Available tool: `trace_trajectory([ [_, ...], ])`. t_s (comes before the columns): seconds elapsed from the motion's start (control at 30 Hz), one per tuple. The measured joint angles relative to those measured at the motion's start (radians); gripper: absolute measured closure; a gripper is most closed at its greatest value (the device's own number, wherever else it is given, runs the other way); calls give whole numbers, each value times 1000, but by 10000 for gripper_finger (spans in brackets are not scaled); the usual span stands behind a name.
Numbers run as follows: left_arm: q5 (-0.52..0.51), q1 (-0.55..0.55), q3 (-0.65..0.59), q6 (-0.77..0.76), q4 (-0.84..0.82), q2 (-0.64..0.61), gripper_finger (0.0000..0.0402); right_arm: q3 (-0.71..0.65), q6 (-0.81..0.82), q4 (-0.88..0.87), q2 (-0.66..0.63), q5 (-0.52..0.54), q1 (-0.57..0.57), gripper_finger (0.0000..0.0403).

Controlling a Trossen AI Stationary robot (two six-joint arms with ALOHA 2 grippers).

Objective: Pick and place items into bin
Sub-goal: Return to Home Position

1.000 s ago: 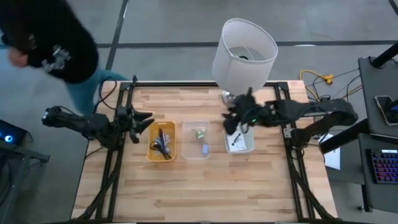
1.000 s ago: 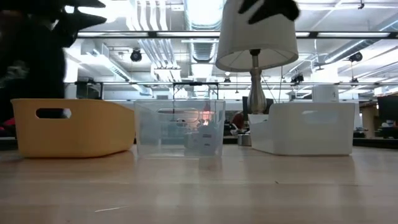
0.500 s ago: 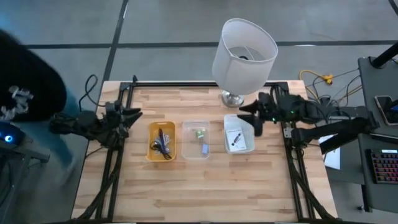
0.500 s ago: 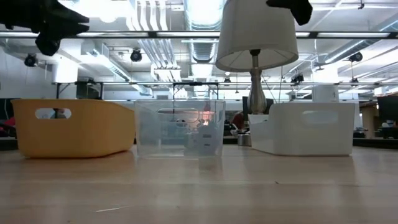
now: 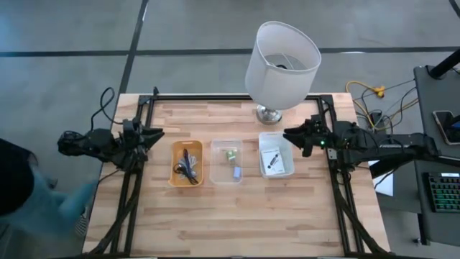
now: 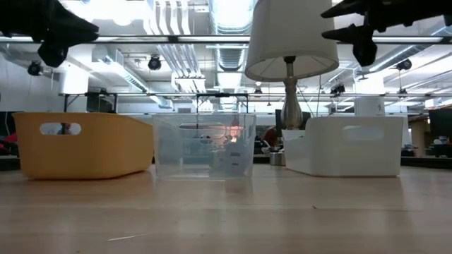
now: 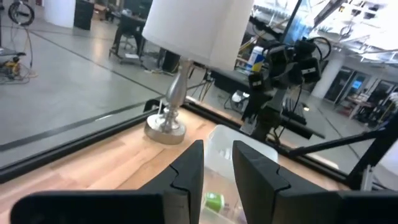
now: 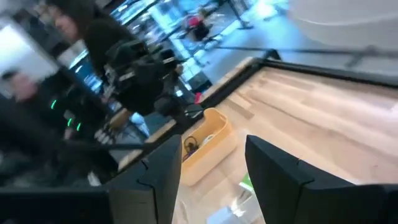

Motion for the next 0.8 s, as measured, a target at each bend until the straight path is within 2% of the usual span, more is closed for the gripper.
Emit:
trace_trajectory([
  [0.07, 7, 0, 0, 1, -23, -15, 332, -23, -105, 55, 1, -73, 0, 238],
  [0.17, 35, 0, 1, -5, -70, -26, 332, -74, -239, 245, 9, -246, 3, 238],
  [0.23, 43, 0, 3, -30, -99, -25, 332, -115, -287, 386, 10, -291, 3, 238],
  [0.3, 43, 0, 5, -45, -104, -25, 332, -158, -330, 497, 13, -307, 0, 238],
  [0.43, 47, 0, 2, -54, -110, -26, 332, -231, -375, 612, 15, -314, 2, 239],
  [0.8, 98, 0, 1, -50, -172, -26, 332, -390, -419, 781, 15, -313, 2, 239],
])
